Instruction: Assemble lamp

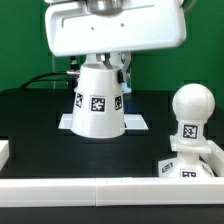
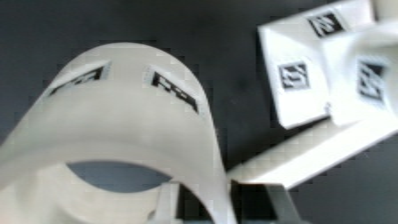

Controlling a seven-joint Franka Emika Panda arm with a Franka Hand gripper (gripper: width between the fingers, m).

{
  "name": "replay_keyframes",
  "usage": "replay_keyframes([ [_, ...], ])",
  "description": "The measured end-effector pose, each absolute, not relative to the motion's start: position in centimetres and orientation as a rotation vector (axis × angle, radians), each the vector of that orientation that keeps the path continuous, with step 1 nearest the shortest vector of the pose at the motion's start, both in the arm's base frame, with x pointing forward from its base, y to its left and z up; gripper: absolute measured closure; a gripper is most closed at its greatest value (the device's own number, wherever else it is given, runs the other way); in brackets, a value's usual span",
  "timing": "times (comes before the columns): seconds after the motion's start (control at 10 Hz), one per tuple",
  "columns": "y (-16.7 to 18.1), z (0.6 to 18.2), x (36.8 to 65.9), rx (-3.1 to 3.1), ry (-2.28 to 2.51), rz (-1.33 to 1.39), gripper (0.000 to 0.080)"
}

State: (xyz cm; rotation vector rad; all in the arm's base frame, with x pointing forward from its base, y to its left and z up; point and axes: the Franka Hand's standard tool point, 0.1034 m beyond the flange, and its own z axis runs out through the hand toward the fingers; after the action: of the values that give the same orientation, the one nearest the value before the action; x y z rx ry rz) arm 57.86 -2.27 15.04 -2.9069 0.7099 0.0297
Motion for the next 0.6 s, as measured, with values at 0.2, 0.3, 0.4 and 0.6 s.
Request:
replay_keyframes([
  [0.2,-2.2,14.5,57.5,-2.912,0.712,0.028,0.0755],
  [0.3,-2.3,14.5,57.5,-2.912,0.712,0.027,0.0755],
  [0.4,-2.3,14.6,57.5,-2.911,0.713,0.030,0.0755],
  [0.6,-1.3,17.4,58.0,-2.859,0.770,0.091,0.0755],
])
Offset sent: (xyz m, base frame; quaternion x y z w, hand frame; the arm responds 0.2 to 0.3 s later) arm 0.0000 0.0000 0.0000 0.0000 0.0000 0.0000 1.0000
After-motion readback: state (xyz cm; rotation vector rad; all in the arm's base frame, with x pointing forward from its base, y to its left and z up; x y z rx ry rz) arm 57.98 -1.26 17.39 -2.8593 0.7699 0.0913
